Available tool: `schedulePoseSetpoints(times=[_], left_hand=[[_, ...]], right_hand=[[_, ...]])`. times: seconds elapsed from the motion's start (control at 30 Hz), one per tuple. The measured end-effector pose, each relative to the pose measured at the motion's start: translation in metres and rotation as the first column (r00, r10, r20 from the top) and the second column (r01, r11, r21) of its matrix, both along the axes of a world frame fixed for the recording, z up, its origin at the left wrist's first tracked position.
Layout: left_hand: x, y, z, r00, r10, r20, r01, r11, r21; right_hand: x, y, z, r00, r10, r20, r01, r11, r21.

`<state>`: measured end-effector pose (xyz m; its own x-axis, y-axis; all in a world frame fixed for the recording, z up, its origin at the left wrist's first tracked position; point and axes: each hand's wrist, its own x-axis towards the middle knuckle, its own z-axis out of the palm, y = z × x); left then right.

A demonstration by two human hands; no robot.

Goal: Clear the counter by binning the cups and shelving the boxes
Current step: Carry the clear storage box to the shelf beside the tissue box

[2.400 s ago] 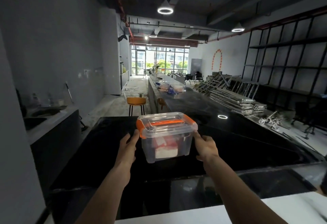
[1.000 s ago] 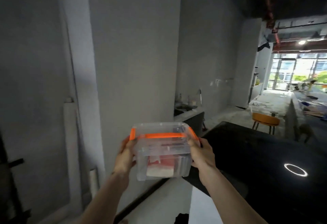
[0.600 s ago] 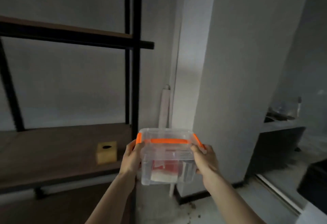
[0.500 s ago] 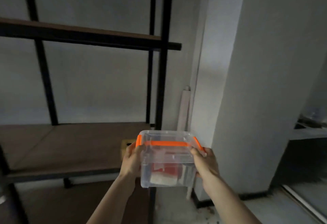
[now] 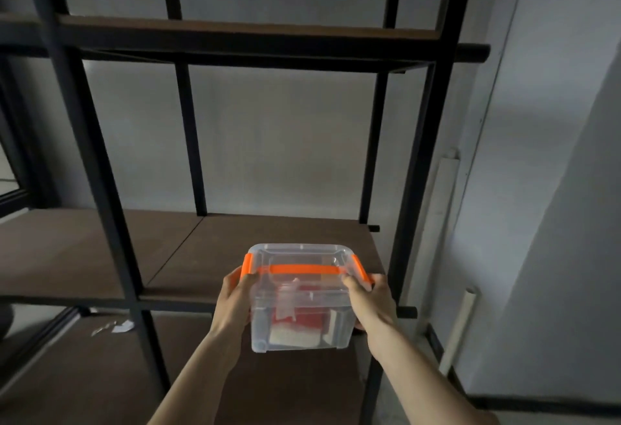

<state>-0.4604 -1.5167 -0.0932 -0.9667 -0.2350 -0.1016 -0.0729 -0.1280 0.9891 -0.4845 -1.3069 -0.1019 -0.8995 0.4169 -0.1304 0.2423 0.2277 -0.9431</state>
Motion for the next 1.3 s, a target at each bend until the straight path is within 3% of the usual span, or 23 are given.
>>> schedulePoseSetpoints(times=[0.3,0.63,0.8,1.07,1.3], left_hand=[[-0.137,-0.04,-0.018,0.996,0.007,0.083,0.004,0.991,-0.131],[-0.278,-0.086,-0.055,0.974,0.037,0.223,-0.016,0.995,-0.094],[-0.34,-0.109,-0.098,0.955,-0.007,0.296,0.043,0.993,-0.113],[-0.395,-0.13,-0.154,0.923,-0.093,0.374,0.166,0.972,-0.168],[-0.407,-0.134,-0.181,0.912,-0.135,0.388,0.242,0.939,-0.242]], right_hand=[[-0.137,-0.035,-0.021,0.998,0.048,0.039,-0.048,0.999,-0.01],[-0.263,-0.069,-0.057,0.984,0.09,0.154,-0.084,0.995,-0.046],[-0.306,-0.086,-0.091,0.976,0.025,0.218,-0.026,1.0,0.002],[-0.348,-0.112,-0.133,0.951,-0.035,0.307,-0.009,0.99,0.14],[-0.367,-0.114,-0.163,0.936,0.012,0.353,-0.065,0.988,0.139]])
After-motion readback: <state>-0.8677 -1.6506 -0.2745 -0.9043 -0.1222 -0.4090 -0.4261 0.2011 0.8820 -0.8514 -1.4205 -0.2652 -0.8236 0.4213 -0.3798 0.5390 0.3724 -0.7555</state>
